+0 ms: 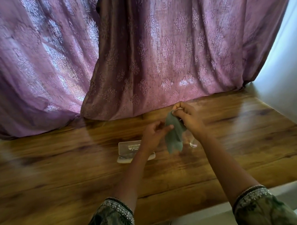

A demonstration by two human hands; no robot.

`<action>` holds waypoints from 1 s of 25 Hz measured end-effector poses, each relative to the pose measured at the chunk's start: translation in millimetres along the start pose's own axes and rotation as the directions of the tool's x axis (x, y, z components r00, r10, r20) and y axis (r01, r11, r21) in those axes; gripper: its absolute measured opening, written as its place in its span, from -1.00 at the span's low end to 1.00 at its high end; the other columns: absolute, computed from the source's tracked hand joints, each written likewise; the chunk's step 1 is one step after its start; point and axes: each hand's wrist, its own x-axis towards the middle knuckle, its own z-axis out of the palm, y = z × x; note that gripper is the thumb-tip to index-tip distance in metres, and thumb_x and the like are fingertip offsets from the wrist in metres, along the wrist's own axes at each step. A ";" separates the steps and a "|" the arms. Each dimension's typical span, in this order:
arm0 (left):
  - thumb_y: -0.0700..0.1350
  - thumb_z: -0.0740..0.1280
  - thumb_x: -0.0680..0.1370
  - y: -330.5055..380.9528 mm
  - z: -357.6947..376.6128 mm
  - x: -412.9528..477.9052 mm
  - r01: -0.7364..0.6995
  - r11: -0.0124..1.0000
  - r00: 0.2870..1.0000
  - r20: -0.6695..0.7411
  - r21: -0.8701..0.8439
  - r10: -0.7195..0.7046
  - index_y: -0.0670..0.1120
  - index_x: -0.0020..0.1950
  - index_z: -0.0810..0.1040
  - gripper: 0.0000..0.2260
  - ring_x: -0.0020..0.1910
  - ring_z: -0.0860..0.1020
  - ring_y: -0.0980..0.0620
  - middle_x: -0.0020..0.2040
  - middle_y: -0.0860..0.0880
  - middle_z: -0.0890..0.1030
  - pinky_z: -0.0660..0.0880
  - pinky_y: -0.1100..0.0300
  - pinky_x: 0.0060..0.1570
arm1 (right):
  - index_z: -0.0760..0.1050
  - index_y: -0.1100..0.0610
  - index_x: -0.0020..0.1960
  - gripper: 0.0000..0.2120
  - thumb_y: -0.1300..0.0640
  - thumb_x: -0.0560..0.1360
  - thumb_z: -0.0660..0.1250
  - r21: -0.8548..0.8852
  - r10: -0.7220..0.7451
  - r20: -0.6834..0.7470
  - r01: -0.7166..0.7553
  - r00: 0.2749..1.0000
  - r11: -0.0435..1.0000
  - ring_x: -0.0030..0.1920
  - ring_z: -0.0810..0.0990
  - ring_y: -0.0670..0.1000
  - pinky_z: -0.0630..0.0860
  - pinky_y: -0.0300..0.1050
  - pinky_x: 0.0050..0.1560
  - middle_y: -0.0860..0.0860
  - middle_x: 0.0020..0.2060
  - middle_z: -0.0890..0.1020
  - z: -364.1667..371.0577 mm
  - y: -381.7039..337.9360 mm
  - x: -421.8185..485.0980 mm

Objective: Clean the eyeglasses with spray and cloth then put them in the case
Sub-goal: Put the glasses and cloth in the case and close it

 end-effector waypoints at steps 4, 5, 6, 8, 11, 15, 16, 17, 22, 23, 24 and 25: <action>-0.15 0.44 0.42 2.1 -4.4 -1.8 -0.015 0.996 1.000 0.021 0.083 0.013 -0.11 -0.16 0.59 -0.93 -0.24 0.50 0.09 -0.25 -0.05 0.57 0.42 0.20 -0.25 | 0.43 0.02 -0.29 -0.77 0.28 0.48 0.24 0.040 0.024 -0.094 -0.020 0.995 0.999 -0.29 0.41 -0.09 0.34 -0.22 -0.30 -0.04 -0.36 0.48 -5.6 -2.5 1.1; -0.15 0.43 0.43 3.8 -6.1 -1.9 -0.026 0.995 0.999 0.022 0.094 0.024 -0.15 -0.14 0.60 -0.91 -0.26 0.51 0.15 -0.26 -0.04 0.57 0.42 0.26 -0.26 | 0.43 0.01 -0.30 -0.76 0.27 0.48 0.24 0.050 0.039 -0.128 -0.033 0.991 0.998 -0.30 0.40 -0.09 0.32 -0.22 -0.32 -0.04 -0.37 0.47 -7.5 -1.6 0.9; -0.17 0.41 0.45 6.7 -7.5 -2.4 -0.043 0.992 0.999 0.024 0.118 0.040 -0.15 -0.12 0.60 -0.93 -0.29 0.50 0.22 -0.28 0.00 0.56 0.41 0.34 -0.27 | 0.42 0.01 -0.32 -0.75 0.25 0.49 0.23 0.061 0.052 -0.158 -0.043 0.986 0.997 -0.32 0.38 -0.09 0.30 -0.21 -0.34 -0.05 -0.38 0.46 -9.1 -0.7 0.1; -0.20 0.39 0.46 11.1 -10.2 -2.6 -0.078 0.981 0.997 0.018 0.175 0.076 -0.10 -0.07 0.58 -0.93 -0.26 0.50 0.21 -0.26 0.04 0.55 0.41 0.36 -0.25 | 0.42 -0.01 -0.33 -0.74 0.23 0.49 0.23 0.082 0.068 -0.206 -0.052 0.976 0.995 -0.33 0.37 -0.06 0.28 -0.19 -0.36 -0.04 -0.39 0.45 -12.3 2.7 -1.1; -0.24 0.39 0.45 16.8 -12.7 -4.2 -0.104 0.971 0.995 0.013 0.216 0.103 -0.03 0.02 0.53 -0.80 -0.17 0.55 0.15 -0.19 0.04 0.56 0.49 0.37 -0.22 | 0.43 0.00 -0.32 -0.76 0.22 0.49 0.24 0.108 0.089 -0.265 -0.063 0.960 0.992 -0.29 0.40 0.01 0.34 -0.11 -0.30 0.00 -0.37 0.46 -15.1 9.4 -4.3; -0.33 0.32 0.47 24.0 -12.6 -4.0 -0.165 0.918 0.986 0.029 0.360 0.166 -0.12 -0.13 0.59 -0.87 -0.22 0.51 0.33 -0.16 0.02 0.57 0.44 0.45 -0.19 | 0.42 0.09 -0.26 -0.81 0.27 0.50 0.23 0.131 0.085 -0.287 -0.049 0.954 0.990 -0.22 0.45 0.07 0.46 -0.07 -0.25 0.08 -0.31 0.47 -16.2 14.7 -11.7; -0.34 0.30 0.48 25.4 -12.2 -3.5 -0.165 0.902 0.986 0.033 0.399 0.166 -0.16 -0.12 0.63 -0.86 -0.24 0.50 0.36 -0.14 0.01 0.60 0.43 0.49 -0.20 | 0.41 0.11 -0.26 -0.82 0.28 0.51 0.23 0.141 0.079 -0.288 -0.039 0.954 0.989 -0.22 0.46 0.08 0.48 -0.09 -0.27 0.09 -0.30 0.46 -16.0 14.5 -13.5; -0.33 0.30 0.49 25.9 -11.8 -2.7 -0.154 0.894 0.987 0.020 0.422 0.161 -0.18 -0.09 0.65 -0.85 -0.24 0.50 0.37 -0.11 0.01 0.62 0.43 0.52 -0.20 | 0.41 0.12 -0.25 -0.82 0.29 0.51 0.22 0.149 0.070 -0.290 -0.027 0.954 0.989 -0.23 0.47 0.07 0.49 -0.11 -0.28 0.09 -0.30 0.47 -15.3 13.2 -15.1; -0.33 0.28 0.50 27.4 -9.5 3.5 -0.049 0.908 0.993 -0.081 0.417 0.091 -0.14 0.08 0.62 -0.77 -0.10 0.49 0.14 -0.05 0.02 0.58 0.42 0.51 -0.17 | 0.46 0.12 -0.22 -0.83 0.34 0.49 0.26 0.127 -0.068 -0.253 0.103 0.965 0.987 -0.33 0.52 -0.10 0.54 -0.27 -0.34 0.05 -0.35 0.52 -10.0 6.0 -21.1; -0.34 0.27 0.50 29.0 -9.3 4.7 -0.034 0.909 0.993 -0.091 0.416 0.078 -0.13 0.10 0.61 -0.76 -0.09 0.48 0.13 -0.07 0.02 0.56 0.41 0.50 -0.18 | 0.49 0.12 -0.20 -0.83 0.35 0.48 0.29 0.099 -0.104 -0.231 0.130 0.967 0.987 -0.32 0.52 -0.09 0.53 -0.27 -0.32 0.04 -0.34 0.54 -9.7 4.8 -21.6; -0.35 0.26 0.50 31.7 -9.2 5.4 -0.019 0.909 0.993 -0.099 0.415 0.066 -0.13 0.12 0.60 -0.74 -0.07 0.47 0.13 -0.08 0.02 0.55 0.41 0.54 -0.21 | 0.51 0.09 -0.20 -0.82 0.36 0.46 0.31 0.067 -0.136 -0.209 0.153 0.968 0.986 -0.30 0.52 -0.09 0.52 -0.28 -0.30 0.00 -0.35 0.56 -9.6 3.8 -22.3; -0.35 0.25 0.51 34.5 -9.4 5.9 -0.005 0.908 0.993 -0.106 0.419 0.054 -0.14 0.13 0.59 -0.74 -0.05 0.47 0.13 -0.07 0.02 0.54 0.40 0.57 -0.22 | 0.53 0.07 -0.21 -0.79 0.37 0.44 0.33 0.026 -0.162 -0.188 0.170 0.969 0.985 -0.30 0.53 -0.10 0.50 -0.29 -0.28 -0.04 -0.35 0.57 -9.4 2.3 -23.2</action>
